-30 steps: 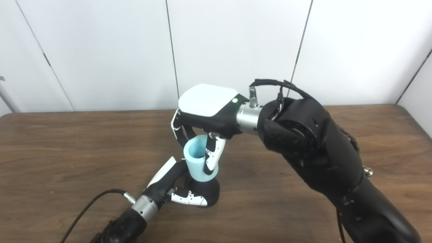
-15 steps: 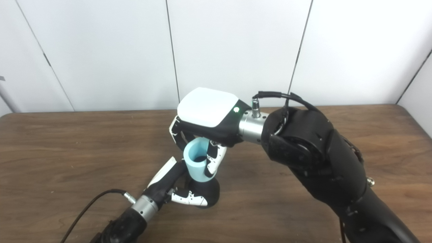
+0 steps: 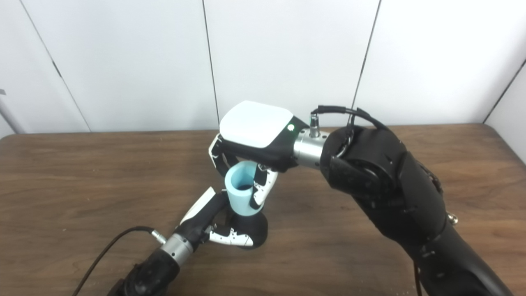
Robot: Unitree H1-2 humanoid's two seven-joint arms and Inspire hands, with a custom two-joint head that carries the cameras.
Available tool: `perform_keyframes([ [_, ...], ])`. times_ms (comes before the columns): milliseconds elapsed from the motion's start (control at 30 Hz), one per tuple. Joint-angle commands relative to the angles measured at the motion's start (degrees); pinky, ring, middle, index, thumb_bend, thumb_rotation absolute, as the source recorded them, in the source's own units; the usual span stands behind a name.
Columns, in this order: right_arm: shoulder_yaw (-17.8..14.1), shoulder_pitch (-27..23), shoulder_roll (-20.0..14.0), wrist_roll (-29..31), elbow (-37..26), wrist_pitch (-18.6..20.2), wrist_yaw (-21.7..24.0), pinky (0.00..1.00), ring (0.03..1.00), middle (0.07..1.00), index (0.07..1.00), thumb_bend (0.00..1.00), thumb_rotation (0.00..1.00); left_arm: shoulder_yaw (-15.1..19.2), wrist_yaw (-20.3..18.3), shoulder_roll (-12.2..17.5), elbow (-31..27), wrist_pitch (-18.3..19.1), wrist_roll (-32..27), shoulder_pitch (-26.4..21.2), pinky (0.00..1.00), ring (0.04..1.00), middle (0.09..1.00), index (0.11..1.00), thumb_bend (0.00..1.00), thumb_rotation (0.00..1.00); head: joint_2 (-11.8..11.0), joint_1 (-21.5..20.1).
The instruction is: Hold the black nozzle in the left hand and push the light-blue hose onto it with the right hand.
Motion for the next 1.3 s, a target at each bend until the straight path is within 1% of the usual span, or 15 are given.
perform_keyframes([
  [0, -0.5, -1.2, -1.1, -0.1, 1.1, 0.7, 0.9, 0.1, 0.194, 0.47, 0.481, 0.53, 0.0, -0.6, -1.7, 0.4, 0.0, 1.6, 0.5, 0.3, 0.96, 0.893, 0.776, 0.483, 0.52, 0.07, 0.0, 0.1],
  [100, -0.8, -1.5, -1.3, 0.8, 1.3, 1.8, 1.2, 0.12, 0.209, 0.471, 0.481, 0.53, 0.0, -0.6, -1.8, 0.4, -0.3, 1.9, 0.6, 0.4, 0.96, 0.895, 0.776, 0.483, 0.52, 0.07, 0.1, 0.1],
  [200, -1.2, -1.0, -1.3, 1.8, 1.5, 2.6, 1.1, 0.12, 0.204, 0.471, 0.481, 0.53, 0.0, -0.7, -1.8, 0.4, -0.7, 2.2, 0.6, 0.6, 0.96, 0.896, 0.776, 0.483, 0.52, 0.07, 0.0, 0.2],
  [500, -0.6, -1.0, -1.5, 3.7, 2.7, 4.4, 1.7, 0.14, 0.229, 0.471, 0.482, 0.53, 0.0, -0.8, -1.7, 0.4, -0.8, 2.4, 0.5, 0.5, 0.96, 0.896, 0.776, 0.483, 0.52, 0.07, -0.3, 0.3],
  [567, -0.8, -1.2, -1.6, 4.7, 3.2, 4.8, 1.6, 0.15, 0.24, 0.417, 0.503, 0.52, 0.0, -0.8, -1.7, 0.4, -1.0, 2.5, 0.5, 0.6, 0.96, 0.896, 0.776, 0.483, 0.52, 0.07, -0.2, 0.3],
  [600, -0.9, -1.3, -1.6, 5.2, 3.4, 5.1, 1.6, 0.15, 0.245, 0.45, 0.49, 0.53, 0.0, -0.8, -1.7, 0.4, -0.9, 2.4, 0.6, 0.6, 0.96, 0.896, 0.776, 0.483, 0.52, 0.07, -0.2, 0.3],
  [700, -1.0, -1.3, -1.8, 6.1, 3.9, 6.2, 1.5, 0.14, 0.235, 0.469, 0.483, 0.53, 0.0, -0.9, -1.6, 0.4, -0.9, 2.4, 0.6, 0.6, 0.96, 0.896, 0.776, 0.483, 0.52, 0.07, -0.1, 0.3],
  [1000, -0.7, -0.8, -2.0, 6.5, 4.3, 6.9, 0.9, 0.14, 0.229, 0.471, 0.482, 0.53, 0.0, -0.8, -1.7, 0.6, -1.1, 2.3, 0.4, 0.7, 0.96, 0.896, 0.776, 0.483, 0.52, 0.07, 0.1, 0.2],
  [1200, -0.8, -0.6, -1.9, 6.7, 3.1, 7.4, 0.9, 0.12, 0.206, 0.47, 0.482, 0.53, 0.0, -0.8, -1.6, 0.5, -1.0, 2.2, 0.4, 0.8, 0.96, 0.898, 0.776, 0.483, 0.52, 0.07, -0.1, 0.1],
  [1267, -1.1, -0.6, -1.8, 7.0, 2.1, 8.0, 1.0, 0.14, 0.234, 0.472, 0.485, 0.53, 0.0, -0.8, -1.6, 0.5, -0.8, 2.2, 0.5, 0.8, 0.96, 0.898, 0.776, 0.483, 0.52, 0.07, -0.1, 0.0],
])
